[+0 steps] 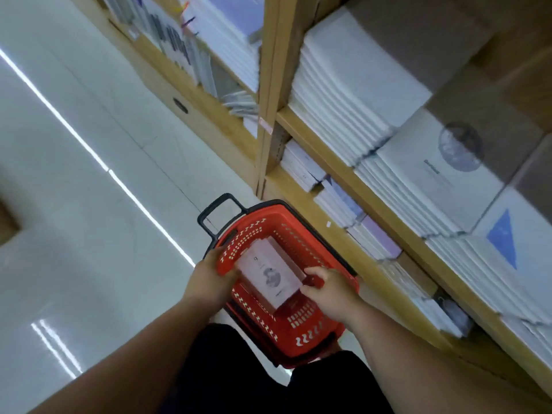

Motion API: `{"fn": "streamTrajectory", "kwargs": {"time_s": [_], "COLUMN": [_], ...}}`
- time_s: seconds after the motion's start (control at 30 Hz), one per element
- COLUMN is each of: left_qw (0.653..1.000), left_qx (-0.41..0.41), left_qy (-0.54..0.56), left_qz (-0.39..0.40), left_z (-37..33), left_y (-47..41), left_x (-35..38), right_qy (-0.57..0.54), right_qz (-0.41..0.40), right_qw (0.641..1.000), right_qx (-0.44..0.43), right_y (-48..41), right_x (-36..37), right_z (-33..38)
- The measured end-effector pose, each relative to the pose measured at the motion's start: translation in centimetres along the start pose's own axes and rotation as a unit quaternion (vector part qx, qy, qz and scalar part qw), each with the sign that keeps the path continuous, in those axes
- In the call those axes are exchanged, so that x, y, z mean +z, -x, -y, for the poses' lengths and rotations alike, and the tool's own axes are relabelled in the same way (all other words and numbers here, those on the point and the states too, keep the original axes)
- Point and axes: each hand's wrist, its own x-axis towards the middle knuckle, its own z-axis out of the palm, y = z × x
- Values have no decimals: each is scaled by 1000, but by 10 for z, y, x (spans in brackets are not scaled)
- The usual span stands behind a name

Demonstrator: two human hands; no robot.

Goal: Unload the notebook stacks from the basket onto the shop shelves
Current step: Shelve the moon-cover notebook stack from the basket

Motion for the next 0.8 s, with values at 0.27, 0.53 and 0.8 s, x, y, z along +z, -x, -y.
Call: {"fn": "streamTrajectory", "kwargs": {"time_s": [0.27,0.53,0.8], "left_qw": [978,963,916], "left_qx": [-114,-144,-237], "left_qy": [154,217,287], "left_qz": [-85,-70,-148], "left_z": [84,181,239], "left_y": [-23,-148,-256], "left_x": [124,210,274], "right_qy": [88,88,150], "right_qz": [71,81,76], "right_qw": [993,992,982], "right_qx": [-38,-48,-89], "right_y": [-111,-248,-347], "right_x": [14,110,169], "right_z": [-76,-158,-183]}}
